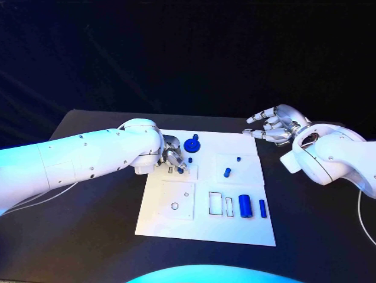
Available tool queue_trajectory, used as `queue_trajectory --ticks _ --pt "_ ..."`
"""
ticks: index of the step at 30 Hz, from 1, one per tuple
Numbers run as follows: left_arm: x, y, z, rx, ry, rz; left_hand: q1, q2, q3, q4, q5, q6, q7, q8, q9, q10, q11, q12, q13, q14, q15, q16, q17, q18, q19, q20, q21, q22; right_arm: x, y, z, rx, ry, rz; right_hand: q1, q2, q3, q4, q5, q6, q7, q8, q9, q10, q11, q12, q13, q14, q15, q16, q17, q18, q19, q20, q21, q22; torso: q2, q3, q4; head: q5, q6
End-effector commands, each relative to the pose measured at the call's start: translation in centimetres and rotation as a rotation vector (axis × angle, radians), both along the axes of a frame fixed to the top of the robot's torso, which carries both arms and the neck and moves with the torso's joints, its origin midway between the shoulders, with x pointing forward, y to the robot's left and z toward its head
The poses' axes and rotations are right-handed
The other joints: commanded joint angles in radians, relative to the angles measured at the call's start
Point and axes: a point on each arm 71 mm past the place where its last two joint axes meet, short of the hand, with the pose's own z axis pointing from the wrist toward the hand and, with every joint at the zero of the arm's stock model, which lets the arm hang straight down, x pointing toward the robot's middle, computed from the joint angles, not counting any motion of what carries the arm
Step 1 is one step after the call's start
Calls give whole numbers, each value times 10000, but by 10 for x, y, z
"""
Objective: Assemble the parts on the task board
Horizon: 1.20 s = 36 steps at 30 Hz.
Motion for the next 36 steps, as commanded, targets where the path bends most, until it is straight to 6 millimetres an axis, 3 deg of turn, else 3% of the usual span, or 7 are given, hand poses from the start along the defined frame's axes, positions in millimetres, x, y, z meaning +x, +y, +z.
queue_trajectory --ticks 1,19,36 --pt "-4 -6 -5 -101 307 -232 -84 -4 -122 19 -42 64 -8 -45 14 45 -9 43 13 1022 -69 65 2633 -173 61 -34 -18 10 0 1 0 -52 -55 152 -87 -30 70 5 34 72 7 64 -13 -70 -7 -54 800 842 -7 -35 1806 165 556 20 -32 2087 1 -1 3 -6 -13" --pt "-3 -4 -5 -70 308 -164 -211 -15 -1066 550 -58 153 -6 -139 50 59 -7 37 73 1022 -69 65 2633 -178 83 -38 -29 33 0 0 0 -45 -79 134 -116 -47 68 11 15 65 8 64 -21 -84 -6 -68 785 835 -7 -46 1777 174 536 18 -70 2065 2 3 -1 -26 -13" --pt "-1 2 -6 38 258 -86 -203 -16 -1188 614 -60 168 -11 -145 58 72 -8 50 103 1022 -70 65 2633 -179 87 -38 -29 37 0 0 0 -51 -72 119 -116 -47 68 11 15 65 8 64 -21 -84 -6 -68 785 835 -7 -46 1777 174 536 18 -70 2065 0 -10 1 -32 -14"
